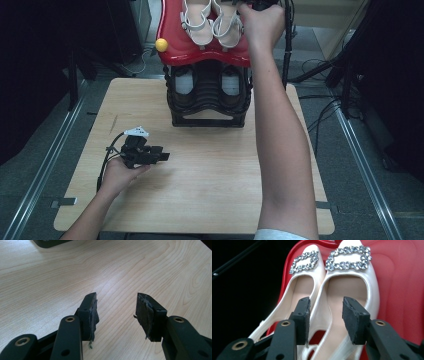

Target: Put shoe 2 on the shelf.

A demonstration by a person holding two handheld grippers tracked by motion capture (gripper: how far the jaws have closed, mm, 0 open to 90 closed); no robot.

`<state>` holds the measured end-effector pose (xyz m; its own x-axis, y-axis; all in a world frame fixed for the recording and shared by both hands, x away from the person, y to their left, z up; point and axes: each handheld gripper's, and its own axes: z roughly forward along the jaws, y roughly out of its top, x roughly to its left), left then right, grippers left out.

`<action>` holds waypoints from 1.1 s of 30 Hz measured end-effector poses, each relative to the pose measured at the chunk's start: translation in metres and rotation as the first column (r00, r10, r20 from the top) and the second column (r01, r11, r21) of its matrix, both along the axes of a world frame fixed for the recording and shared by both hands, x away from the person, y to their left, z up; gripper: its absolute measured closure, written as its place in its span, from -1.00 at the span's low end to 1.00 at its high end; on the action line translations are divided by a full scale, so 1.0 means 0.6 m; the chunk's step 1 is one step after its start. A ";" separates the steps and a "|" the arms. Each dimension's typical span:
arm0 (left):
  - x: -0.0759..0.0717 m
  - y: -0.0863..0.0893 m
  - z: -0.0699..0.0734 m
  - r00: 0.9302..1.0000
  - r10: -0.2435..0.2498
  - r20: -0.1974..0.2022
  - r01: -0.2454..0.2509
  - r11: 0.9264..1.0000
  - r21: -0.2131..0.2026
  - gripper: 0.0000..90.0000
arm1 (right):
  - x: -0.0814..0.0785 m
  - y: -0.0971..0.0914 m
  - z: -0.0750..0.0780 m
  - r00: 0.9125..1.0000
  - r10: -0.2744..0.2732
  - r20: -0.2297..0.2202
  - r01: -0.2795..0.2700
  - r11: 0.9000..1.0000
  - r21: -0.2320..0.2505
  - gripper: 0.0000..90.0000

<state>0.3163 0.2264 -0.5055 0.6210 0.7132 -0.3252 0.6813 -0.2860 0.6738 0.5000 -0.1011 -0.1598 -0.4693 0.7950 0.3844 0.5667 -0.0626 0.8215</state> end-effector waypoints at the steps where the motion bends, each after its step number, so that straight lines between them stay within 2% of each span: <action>1: 0.000 0.000 0.000 1.000 0.001 0.001 -0.001 1.000 0.001 0.15 | -0.002 -0.005 -0.003 1.000 0.009 0.008 -0.009 1.000 0.003 0.25; 6: 0.001 0.000 -0.001 1.000 0.002 -0.001 -0.002 1.000 0.004 0.15 | -0.015 -0.031 -0.014 0.998 0.043 0.043 -0.044 0.999 0.026 0.15; 9: 0.001 0.000 -0.002 1.000 -0.002 -0.001 0.002 1.000 0.014 0.15 | -0.022 -0.046 -0.017 0.998 0.028 0.051 -0.029 1.000 0.005 0.14; 15: 0.000 -0.003 -0.002 1.000 0.003 -0.001 -0.003 1.000 0.011 0.15 | -0.030 -0.080 -0.031 0.999 0.017 0.039 -0.017 1.000 -0.003 0.14; 21: 0.001 -0.002 -0.003 1.000 0.002 0.003 -0.002 1.000 0.015 0.15 | -0.039 -0.116 -0.061 1.000 0.002 0.025 -0.002 1.000 -0.013 0.14; 27: 0.000 -0.004 -0.003 1.000 -0.004 0.006 0.004 1.000 0.023 0.15 | -0.051 -0.164 -0.080 1.000 -0.025 0.019 0.025 1.000 -0.001 0.14; 33: 0.000 -0.002 -0.001 1.000 -0.006 0.009 0.005 1.000 0.020 0.15 | -0.065 -0.203 -0.106 0.999 -0.047 0.011 0.047 0.999 -0.016 0.13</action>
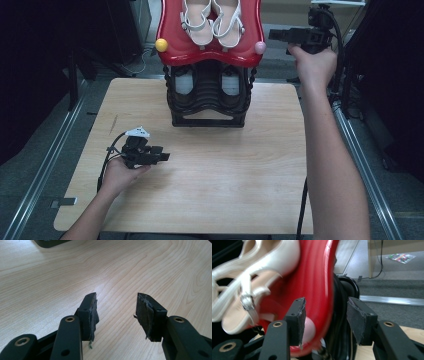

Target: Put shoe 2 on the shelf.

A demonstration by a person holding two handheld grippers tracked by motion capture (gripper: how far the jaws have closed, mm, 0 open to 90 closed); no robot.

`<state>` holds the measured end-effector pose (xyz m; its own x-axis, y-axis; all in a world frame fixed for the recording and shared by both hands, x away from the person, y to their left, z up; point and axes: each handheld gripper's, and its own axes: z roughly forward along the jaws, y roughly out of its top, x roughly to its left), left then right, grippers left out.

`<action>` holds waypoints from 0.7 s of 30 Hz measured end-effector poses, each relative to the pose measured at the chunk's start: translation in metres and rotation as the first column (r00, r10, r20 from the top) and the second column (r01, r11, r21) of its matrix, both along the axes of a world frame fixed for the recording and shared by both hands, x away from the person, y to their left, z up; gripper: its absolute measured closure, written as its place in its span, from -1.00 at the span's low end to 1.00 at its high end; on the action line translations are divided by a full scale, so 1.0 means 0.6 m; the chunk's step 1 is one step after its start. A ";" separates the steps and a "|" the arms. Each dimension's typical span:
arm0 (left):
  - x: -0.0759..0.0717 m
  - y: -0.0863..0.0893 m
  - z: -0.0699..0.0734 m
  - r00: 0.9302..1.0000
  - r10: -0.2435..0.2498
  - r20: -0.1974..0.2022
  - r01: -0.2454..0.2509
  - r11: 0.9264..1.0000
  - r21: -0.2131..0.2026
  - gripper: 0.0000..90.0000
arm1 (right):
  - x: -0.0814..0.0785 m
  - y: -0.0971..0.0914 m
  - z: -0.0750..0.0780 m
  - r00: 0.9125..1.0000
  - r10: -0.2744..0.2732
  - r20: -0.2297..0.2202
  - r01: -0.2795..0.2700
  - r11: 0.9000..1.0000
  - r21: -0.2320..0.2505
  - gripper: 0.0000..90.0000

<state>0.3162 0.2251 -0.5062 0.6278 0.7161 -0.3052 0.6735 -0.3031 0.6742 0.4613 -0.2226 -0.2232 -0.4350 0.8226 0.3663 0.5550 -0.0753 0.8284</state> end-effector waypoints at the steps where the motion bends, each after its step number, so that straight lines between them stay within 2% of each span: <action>1: 0.000 0.000 0.000 1.000 -0.001 0.000 0.001 1.000 0.000 0.15 | -0.004 -0.005 -0.005 1.000 -0.001 0.002 0.001 1.000 -0.008 0.13; 14: 0.000 0.001 0.000 1.000 0.001 0.004 -0.001 1.000 0.003 0.15 | -0.034 -0.056 -0.075 1.000 -0.004 -0.017 0.004 1.000 0.009 0.13; 21: 0.000 0.000 0.000 1.000 0.004 0.008 -0.004 1.000 0.002 0.14 | -0.045 -0.067 -0.118 0.999 -0.001 -0.038 0.001 1.000 0.010 0.12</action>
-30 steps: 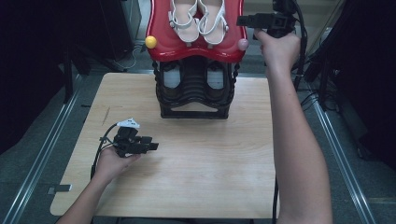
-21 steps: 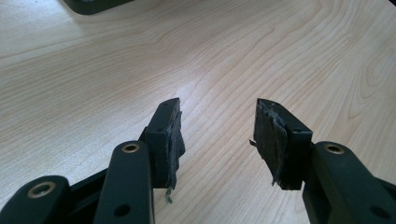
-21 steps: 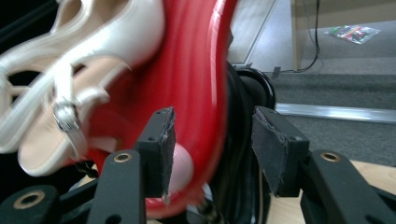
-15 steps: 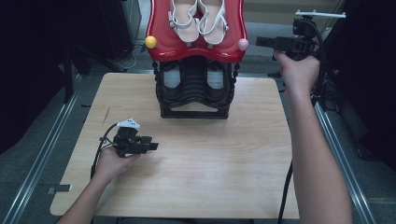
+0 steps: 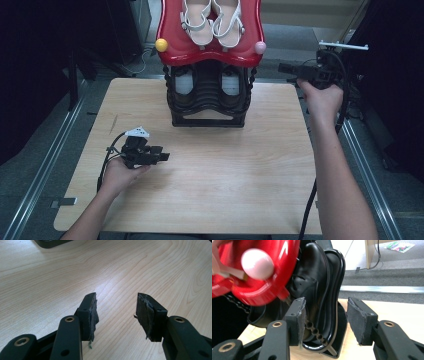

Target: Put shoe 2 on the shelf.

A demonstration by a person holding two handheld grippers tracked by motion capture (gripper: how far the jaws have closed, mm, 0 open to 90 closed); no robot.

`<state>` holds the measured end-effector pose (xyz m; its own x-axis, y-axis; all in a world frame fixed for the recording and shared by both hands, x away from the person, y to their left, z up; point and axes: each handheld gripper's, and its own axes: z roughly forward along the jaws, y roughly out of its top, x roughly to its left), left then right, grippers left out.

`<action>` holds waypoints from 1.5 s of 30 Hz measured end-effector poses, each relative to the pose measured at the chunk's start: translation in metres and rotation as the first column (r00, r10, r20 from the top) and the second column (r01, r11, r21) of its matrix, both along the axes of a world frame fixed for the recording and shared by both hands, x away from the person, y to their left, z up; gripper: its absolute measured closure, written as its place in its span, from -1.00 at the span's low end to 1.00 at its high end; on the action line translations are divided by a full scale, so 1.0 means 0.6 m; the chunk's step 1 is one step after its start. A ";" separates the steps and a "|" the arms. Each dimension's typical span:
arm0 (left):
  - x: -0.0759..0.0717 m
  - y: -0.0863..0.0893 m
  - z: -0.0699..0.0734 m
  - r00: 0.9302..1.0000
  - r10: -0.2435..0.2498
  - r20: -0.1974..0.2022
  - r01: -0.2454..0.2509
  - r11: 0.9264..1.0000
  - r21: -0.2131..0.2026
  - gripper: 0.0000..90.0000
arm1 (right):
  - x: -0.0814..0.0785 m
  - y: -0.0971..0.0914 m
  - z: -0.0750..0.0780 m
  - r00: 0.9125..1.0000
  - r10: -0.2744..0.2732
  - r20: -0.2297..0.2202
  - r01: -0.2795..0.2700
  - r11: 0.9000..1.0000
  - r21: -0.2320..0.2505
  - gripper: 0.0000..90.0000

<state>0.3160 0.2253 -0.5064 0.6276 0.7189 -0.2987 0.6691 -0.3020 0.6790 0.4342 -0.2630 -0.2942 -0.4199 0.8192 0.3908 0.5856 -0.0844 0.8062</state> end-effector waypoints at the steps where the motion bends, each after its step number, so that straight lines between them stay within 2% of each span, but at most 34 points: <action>1: 0.000 0.000 0.000 1.000 0.000 -0.001 0.000 1.000 -0.001 0.14 | -0.002 -0.001 -0.007 1.000 0.003 -0.003 -0.003 1.000 0.001 0.12; 6: 0.000 0.001 0.000 1.000 0.004 0.004 -0.004 1.000 -0.001 0.14 | -0.007 -0.003 -0.046 1.000 0.012 -0.025 -0.012 1.000 -0.015 0.11; 15: 0.000 0.002 0.000 1.000 0.001 0.001 -0.001 1.000 0.000 0.13 | -0.025 -0.004 -0.118 0.997 0.052 -0.053 -0.052 0.999 -0.002 0.09; 24: 0.000 0.003 -0.001 1.000 -0.005 -0.005 0.005 1.000 0.005 0.11 | -0.054 -0.001 -0.194 0.992 0.093 -0.089 -0.091 0.995 0.031 0.09; 35: 0.000 0.002 -0.003 1.000 0.004 -0.006 -0.004 1.000 0.006 0.08 | -0.087 -0.004 -0.262 0.990 0.101 -0.103 -0.099 0.995 0.026 0.08; 45: 0.000 0.001 -0.006 1.000 -0.003 -0.012 0.003 1.000 0.007 0.03 | -0.111 0.011 -0.297 0.988 0.122 -0.096 -0.123 0.992 -0.010 0.07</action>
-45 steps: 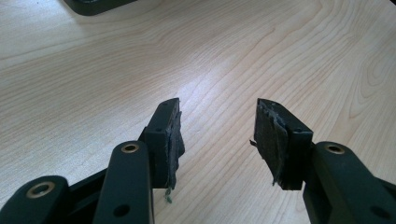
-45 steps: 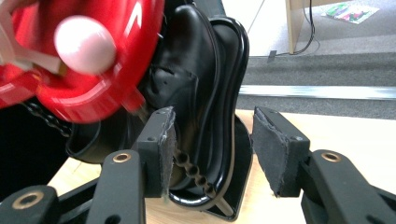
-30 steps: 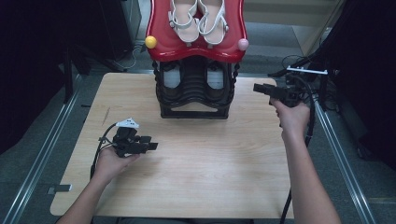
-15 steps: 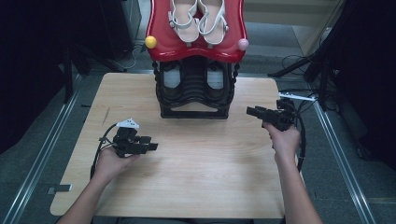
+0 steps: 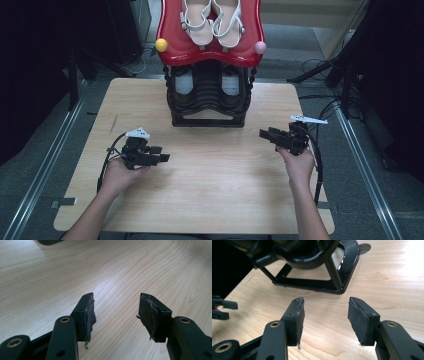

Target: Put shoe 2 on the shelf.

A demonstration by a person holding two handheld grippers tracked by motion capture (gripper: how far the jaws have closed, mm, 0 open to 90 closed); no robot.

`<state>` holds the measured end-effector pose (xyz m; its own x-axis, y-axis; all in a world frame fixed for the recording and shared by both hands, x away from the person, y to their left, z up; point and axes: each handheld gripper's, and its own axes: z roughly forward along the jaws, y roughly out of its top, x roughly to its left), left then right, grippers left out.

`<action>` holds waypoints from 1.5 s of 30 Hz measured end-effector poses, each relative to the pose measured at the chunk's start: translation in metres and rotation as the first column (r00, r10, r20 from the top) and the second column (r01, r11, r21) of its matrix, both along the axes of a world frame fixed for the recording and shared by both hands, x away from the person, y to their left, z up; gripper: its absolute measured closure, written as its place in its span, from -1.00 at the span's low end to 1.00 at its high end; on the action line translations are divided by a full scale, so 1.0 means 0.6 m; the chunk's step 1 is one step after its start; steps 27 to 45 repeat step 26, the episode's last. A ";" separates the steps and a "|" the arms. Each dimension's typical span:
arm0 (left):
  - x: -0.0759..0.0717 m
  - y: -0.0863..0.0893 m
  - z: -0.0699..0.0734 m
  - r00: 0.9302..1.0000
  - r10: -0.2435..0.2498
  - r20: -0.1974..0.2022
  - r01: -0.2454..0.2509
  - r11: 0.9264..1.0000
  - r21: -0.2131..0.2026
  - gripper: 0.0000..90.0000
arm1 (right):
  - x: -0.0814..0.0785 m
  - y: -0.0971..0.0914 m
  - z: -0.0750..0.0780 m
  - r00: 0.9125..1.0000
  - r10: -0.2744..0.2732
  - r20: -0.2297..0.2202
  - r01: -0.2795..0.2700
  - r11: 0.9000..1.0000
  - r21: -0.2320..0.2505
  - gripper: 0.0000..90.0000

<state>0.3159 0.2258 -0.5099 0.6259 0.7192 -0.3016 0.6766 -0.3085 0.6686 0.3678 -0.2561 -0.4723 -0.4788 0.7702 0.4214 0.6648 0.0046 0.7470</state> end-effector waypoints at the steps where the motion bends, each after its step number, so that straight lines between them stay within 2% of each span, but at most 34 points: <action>1: 0.000 0.000 0.000 1.000 0.000 0.000 0.000 1.000 0.000 0.02 | -0.001 0.001 -0.004 1.000 0.001 -0.001 -0.001 1.000 0.002 0.05; 11: 0.001 0.004 0.000 1.000 0.001 0.012 -0.001 1.000 -0.001 -0.03 | -0.012 0.002 -0.029 1.000 -0.005 -0.008 0.006 0.999 0.039 0.04; 23: 0.003 0.004 -0.003 1.000 0.003 0.006 -0.003 1.000 -0.008 -0.11 | -0.015 0.014 -0.035 1.000 0.024 -0.010 -0.024 1.000 0.006 0.02; 45: 0.003 0.003 -0.003 1.000 0.002 0.003 -0.002 1.000 -0.011 -0.14 | -0.017 0.015 -0.038 0.999 0.035 -0.007 -0.035 0.999 0.007 0.02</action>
